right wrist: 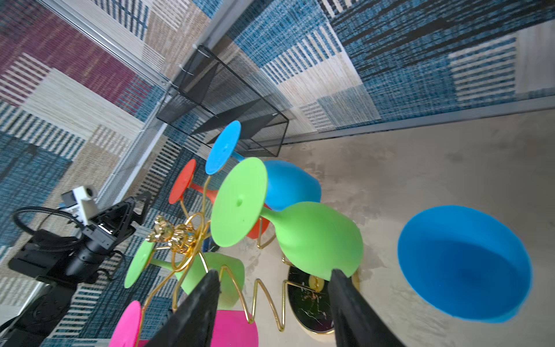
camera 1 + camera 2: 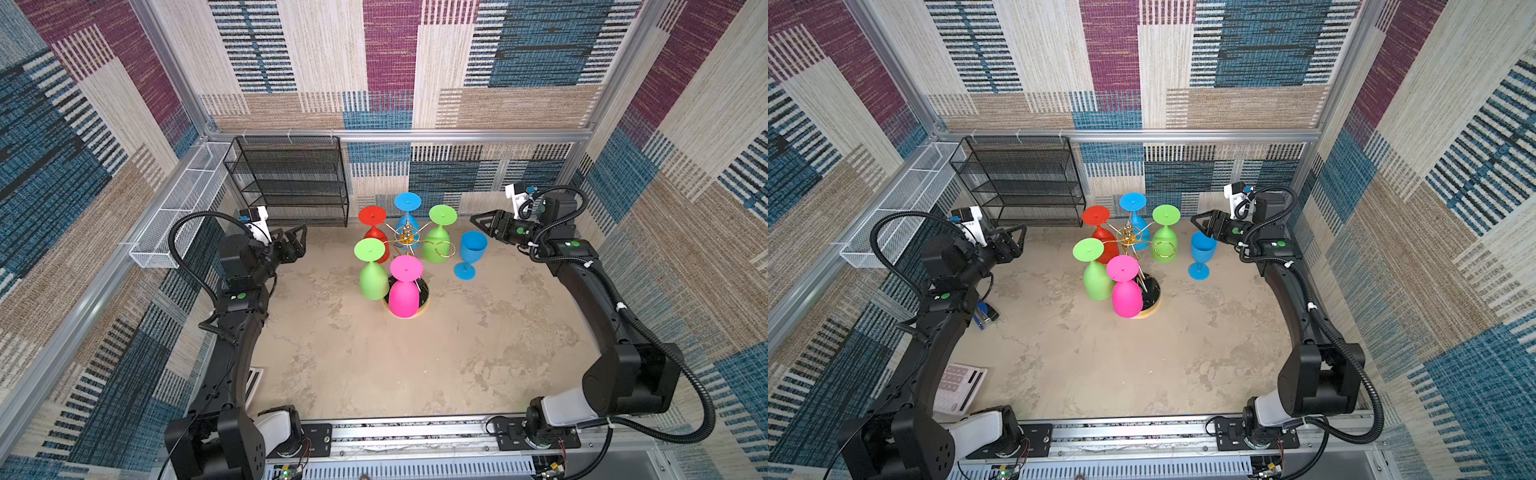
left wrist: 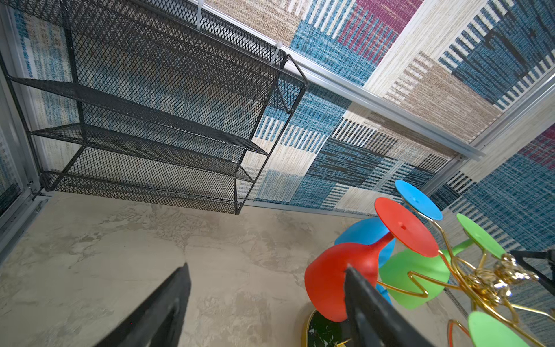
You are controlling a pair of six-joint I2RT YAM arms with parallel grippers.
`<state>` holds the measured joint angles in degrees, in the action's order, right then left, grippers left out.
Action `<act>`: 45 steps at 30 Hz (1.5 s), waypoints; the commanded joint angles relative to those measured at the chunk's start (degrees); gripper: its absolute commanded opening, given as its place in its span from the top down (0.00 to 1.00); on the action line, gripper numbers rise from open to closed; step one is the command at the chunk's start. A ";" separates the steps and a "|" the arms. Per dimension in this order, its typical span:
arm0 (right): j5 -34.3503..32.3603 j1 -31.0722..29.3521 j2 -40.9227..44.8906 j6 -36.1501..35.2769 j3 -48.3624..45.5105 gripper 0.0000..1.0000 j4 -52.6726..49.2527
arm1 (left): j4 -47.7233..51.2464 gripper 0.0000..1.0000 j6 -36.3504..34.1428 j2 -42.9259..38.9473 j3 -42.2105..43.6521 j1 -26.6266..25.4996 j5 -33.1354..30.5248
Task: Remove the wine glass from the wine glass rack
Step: 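Set the blue glass upright on the table and open the right gripper, then reach the right gripper to the green glass stem and close on it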
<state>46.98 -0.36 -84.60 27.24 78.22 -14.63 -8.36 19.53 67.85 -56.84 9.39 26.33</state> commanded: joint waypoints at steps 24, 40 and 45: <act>4.60 -4.77 -8.91 9.22 3.64 0.51 12.07 | -4.56 0.18 2.25 -0.36 0.87 0.06 1.78; 5.34 -5.45 -10.94 12.64 3.74 0.71 15.77 | -4.65 0.18 2.26 -0.36 1.01 0.17 1.96; 5.31 -5.48 -10.85 13.44 3.61 0.76 16.04 | -4.69 0.18 2.31 -0.44 1.03 0.19 1.94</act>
<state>51.51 -5.76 -95.46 39.16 81.73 -1.17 -10.94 21.23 67.72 -55.92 9.50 27.42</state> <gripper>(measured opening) 0.246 0.826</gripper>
